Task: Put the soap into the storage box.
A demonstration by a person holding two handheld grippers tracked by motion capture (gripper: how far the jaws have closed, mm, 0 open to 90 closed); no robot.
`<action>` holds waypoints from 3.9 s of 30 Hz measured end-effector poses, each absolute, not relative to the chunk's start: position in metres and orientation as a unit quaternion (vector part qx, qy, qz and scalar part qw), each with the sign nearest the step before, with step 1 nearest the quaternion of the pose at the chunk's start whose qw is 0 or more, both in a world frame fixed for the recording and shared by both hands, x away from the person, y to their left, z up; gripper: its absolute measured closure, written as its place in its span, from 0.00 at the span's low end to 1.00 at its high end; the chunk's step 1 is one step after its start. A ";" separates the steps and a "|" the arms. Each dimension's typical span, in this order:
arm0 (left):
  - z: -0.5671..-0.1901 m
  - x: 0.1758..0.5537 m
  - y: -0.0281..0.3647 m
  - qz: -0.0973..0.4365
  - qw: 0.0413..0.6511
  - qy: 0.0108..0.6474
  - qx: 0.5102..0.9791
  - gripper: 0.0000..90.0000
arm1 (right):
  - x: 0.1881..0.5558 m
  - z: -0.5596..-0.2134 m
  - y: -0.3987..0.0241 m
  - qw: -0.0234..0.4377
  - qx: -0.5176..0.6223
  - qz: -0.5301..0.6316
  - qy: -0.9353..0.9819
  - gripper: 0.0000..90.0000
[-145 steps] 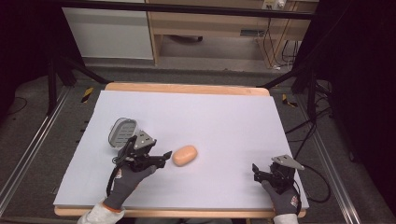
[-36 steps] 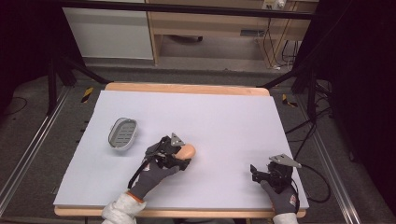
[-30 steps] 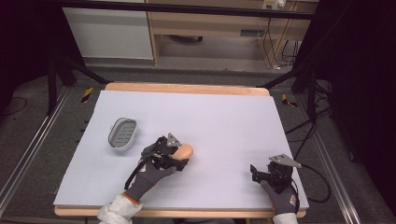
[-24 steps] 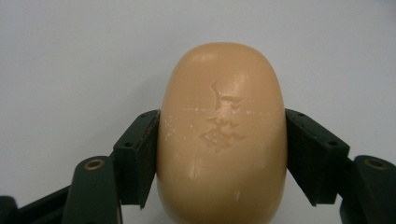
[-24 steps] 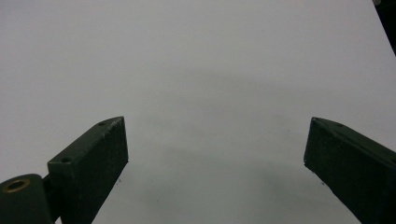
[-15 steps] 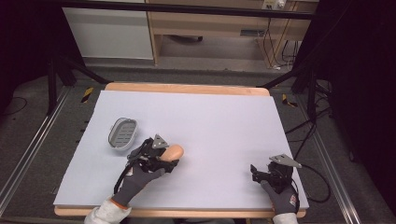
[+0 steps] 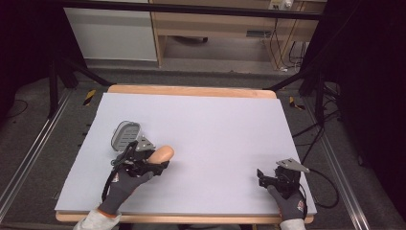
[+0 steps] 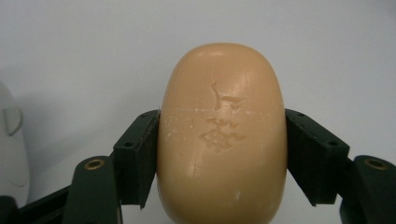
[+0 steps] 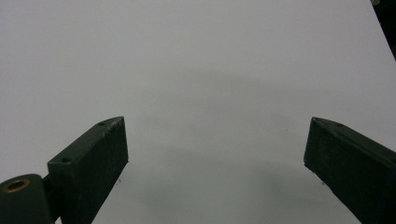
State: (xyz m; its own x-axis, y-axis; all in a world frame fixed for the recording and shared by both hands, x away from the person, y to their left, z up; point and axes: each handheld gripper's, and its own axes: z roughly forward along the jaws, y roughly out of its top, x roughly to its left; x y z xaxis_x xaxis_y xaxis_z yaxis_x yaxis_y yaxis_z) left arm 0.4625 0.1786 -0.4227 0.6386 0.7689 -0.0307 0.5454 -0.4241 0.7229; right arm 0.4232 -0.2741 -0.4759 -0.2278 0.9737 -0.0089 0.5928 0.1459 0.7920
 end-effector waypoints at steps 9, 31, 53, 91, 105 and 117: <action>-0.415 0.465 0.196 0.165 0.370 0.415 0.815 0.35 | 0.423 -0.476 -0.273 0.275 0.556 0.344 0.705 0.07; -0.399 0.475 0.236 0.198 0.385 0.461 0.775 0.35 | 0.424 -0.476 -0.272 0.277 0.552 0.343 0.708 0.07; -0.393 0.495 0.264 0.219 0.386 0.497 0.745 0.35 | 0.426 -0.476 -0.271 0.277 0.551 0.341 0.710 0.07; -0.424 0.526 0.279 0.227 0.349 0.533 0.736 0.35 | 0.429 -0.478 -0.268 0.272 0.558 0.336 0.709 0.07; -0.429 0.528 0.279 0.224 0.342 0.538 0.737 0.35 | 0.429 -0.478 -0.268 0.272 0.558 0.336 0.709 0.07; -0.431 0.528 0.272 0.224 0.339 0.535 0.741 0.35 | 0.428 -0.478 -0.268 0.272 0.557 0.335 0.709 0.07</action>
